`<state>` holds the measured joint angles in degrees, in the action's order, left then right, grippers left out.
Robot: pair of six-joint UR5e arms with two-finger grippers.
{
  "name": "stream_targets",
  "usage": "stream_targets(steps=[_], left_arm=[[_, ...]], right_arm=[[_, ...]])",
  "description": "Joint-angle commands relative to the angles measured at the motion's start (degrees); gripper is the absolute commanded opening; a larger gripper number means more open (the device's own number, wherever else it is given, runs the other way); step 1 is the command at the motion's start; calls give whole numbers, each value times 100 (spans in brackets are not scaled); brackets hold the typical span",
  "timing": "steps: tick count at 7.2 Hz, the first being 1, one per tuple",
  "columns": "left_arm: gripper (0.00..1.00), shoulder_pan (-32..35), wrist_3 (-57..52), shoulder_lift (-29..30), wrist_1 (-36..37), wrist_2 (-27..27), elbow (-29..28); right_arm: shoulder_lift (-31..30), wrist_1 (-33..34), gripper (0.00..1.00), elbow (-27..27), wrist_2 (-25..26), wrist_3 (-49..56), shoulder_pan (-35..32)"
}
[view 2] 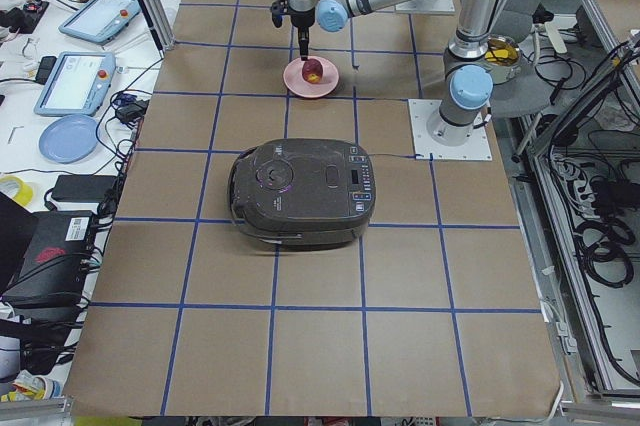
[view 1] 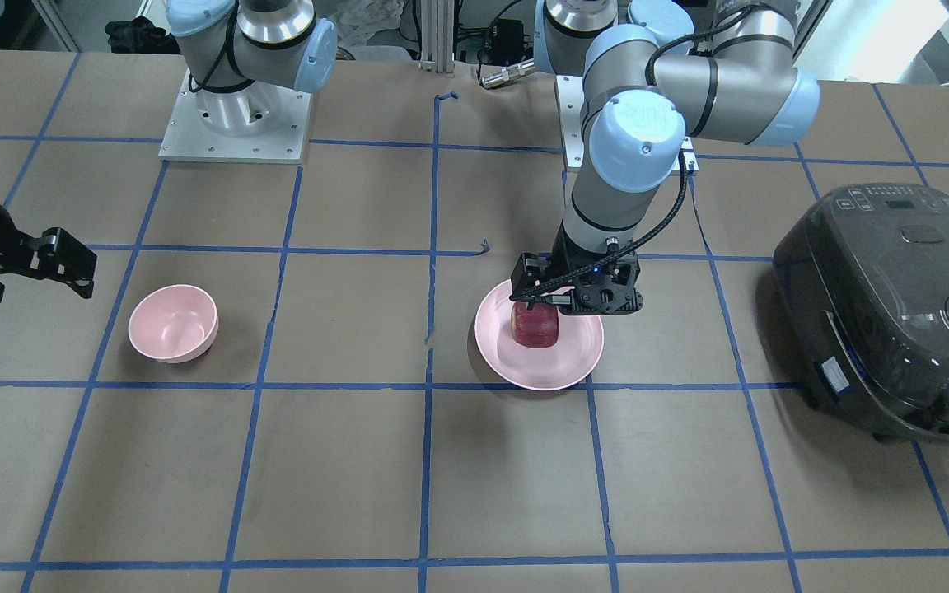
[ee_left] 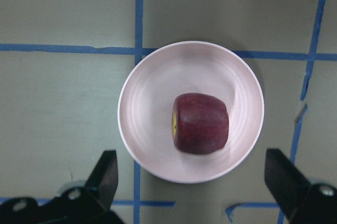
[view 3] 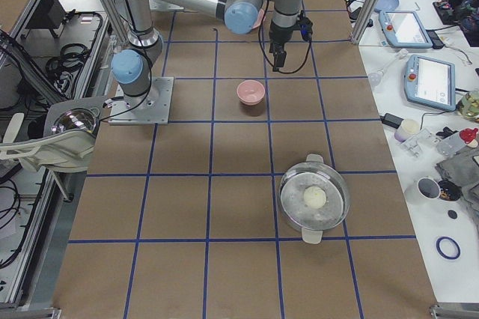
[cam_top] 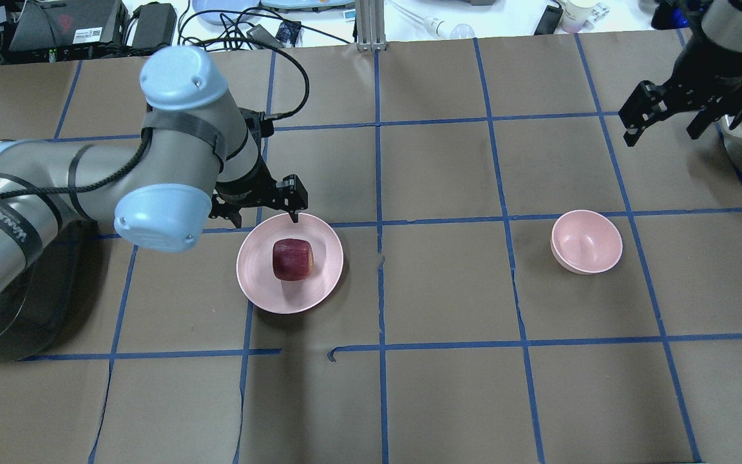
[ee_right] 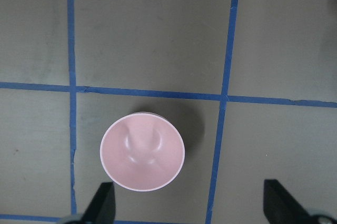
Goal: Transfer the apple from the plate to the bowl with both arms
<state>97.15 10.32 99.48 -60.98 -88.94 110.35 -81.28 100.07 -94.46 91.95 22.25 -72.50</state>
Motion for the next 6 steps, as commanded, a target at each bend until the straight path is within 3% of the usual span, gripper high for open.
stream_targets(steps=[1, 2, 3, 4, 5, 6], left_arm=[[100, 15, 40, 281, 797, 26, 514], [100, 32, 118, 352, 816, 35, 505], [100, 50, 424, 353, 825, 44, 444], [100, 59, 453, 370, 747, 35, 392], [100, 50, 453, 423, 746, 44, 391], [100, 76, 471, 475, 772, 44, 374]], right_arm=[[190, 1927, 100, -1594, 16, 166, 87], [226, 2686, 100, -2237, 25, 192, 87], [331, 2989, 89, -2513, 25, 175, 87], [428, 3097, 67, -2525, 34, 149, 96], [464, 3098, 34, -2525, 34, 122, 139], [464, 3098, 17, -2516, 25, 113, 218]])
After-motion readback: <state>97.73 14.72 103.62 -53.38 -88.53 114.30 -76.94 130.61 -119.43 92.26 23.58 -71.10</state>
